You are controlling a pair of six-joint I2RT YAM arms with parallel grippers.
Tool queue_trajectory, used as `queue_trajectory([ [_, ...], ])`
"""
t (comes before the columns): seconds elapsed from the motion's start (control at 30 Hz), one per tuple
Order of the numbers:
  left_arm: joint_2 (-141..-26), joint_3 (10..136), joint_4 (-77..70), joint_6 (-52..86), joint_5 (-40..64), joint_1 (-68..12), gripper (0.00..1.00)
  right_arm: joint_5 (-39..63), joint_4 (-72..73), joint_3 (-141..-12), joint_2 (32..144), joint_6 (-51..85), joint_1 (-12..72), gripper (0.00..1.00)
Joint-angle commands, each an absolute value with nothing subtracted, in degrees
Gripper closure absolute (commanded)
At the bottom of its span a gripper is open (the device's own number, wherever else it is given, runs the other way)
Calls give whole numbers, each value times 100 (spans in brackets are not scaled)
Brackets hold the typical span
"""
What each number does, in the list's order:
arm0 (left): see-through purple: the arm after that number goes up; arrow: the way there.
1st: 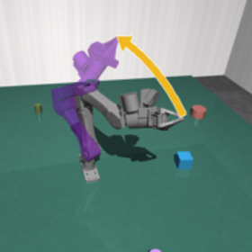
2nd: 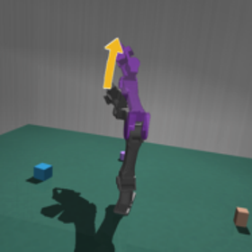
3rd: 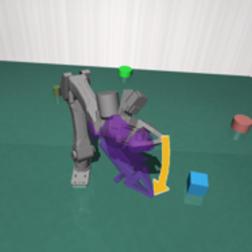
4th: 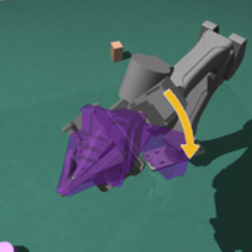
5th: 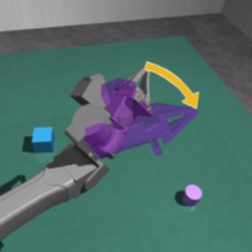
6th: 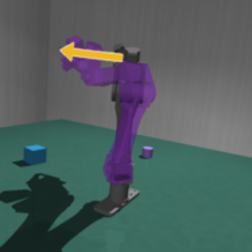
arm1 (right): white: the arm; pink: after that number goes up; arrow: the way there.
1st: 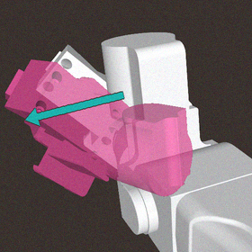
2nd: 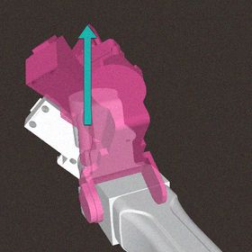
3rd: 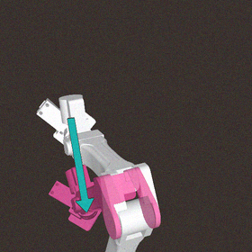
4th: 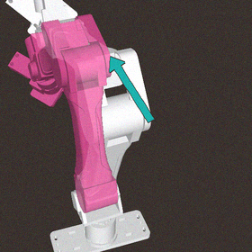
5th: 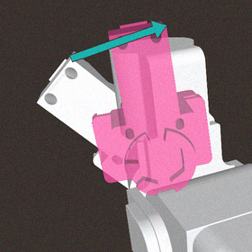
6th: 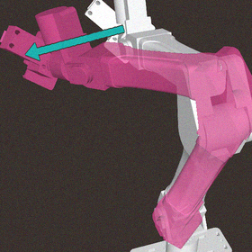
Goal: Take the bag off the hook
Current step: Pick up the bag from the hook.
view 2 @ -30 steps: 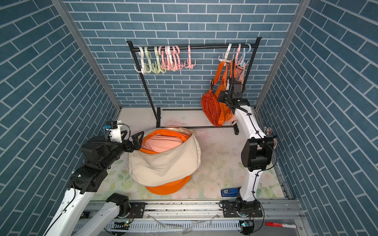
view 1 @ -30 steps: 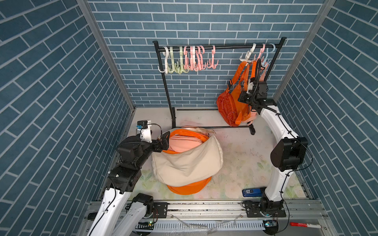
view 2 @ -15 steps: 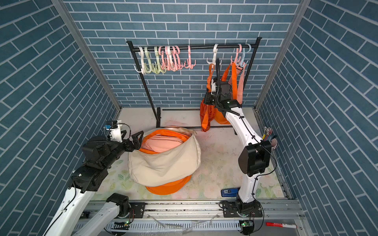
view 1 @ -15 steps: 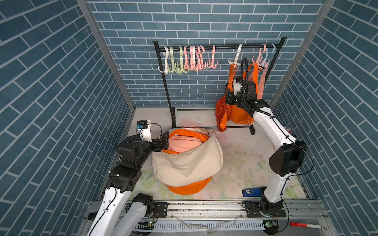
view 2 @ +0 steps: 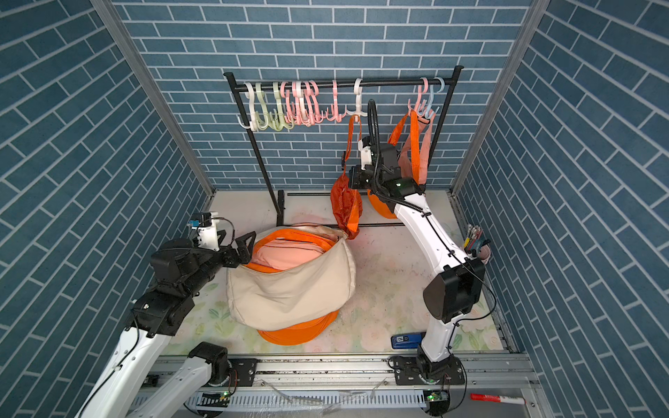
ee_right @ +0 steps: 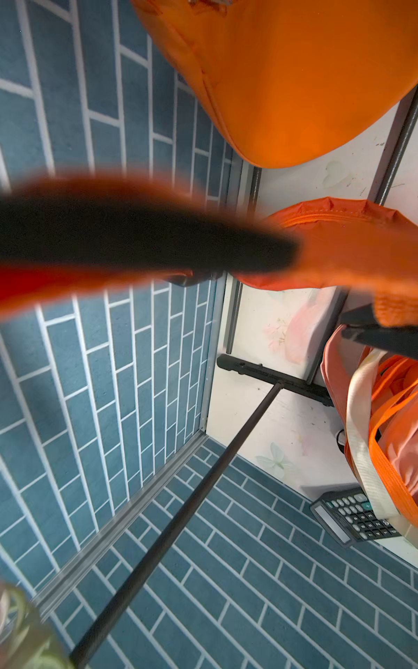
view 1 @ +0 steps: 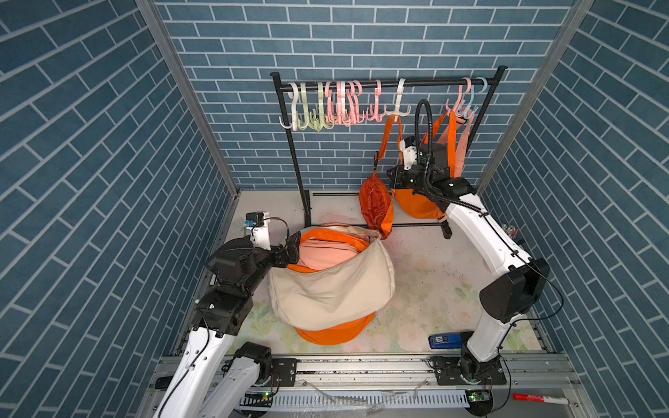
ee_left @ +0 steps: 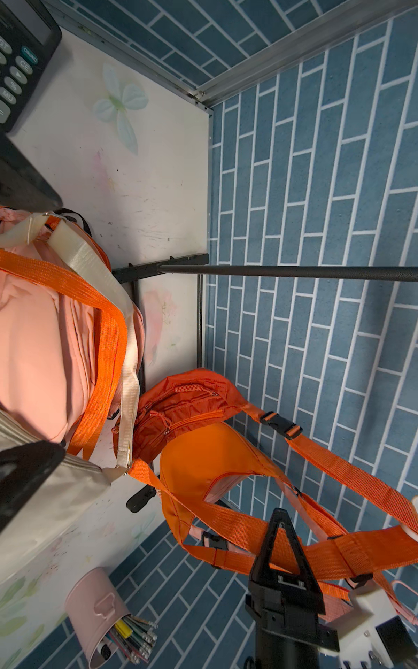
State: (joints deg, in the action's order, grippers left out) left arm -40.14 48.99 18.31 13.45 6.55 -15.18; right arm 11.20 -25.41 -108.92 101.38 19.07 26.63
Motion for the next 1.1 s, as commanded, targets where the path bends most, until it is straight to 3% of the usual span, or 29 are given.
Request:
queue_trajectory([
  [0.0,-4112,4750,1102,1444,1187,-1521,1,1233,-2676,-10819,9738,1683,2692,100],
  [0.23,-5002,5294,386,1613,1664,-1536,1,1391,-2895,-10873,9556,1617,2689,100],
  [0.63,-6884,6891,-69,905,1344,-2115,1,1861,-3080,-11066,9535,1605,2697,100],
  [1.07,-9161,8960,-444,475,1878,-2561,1,2013,-2919,-10364,9063,1494,2689,100],
])
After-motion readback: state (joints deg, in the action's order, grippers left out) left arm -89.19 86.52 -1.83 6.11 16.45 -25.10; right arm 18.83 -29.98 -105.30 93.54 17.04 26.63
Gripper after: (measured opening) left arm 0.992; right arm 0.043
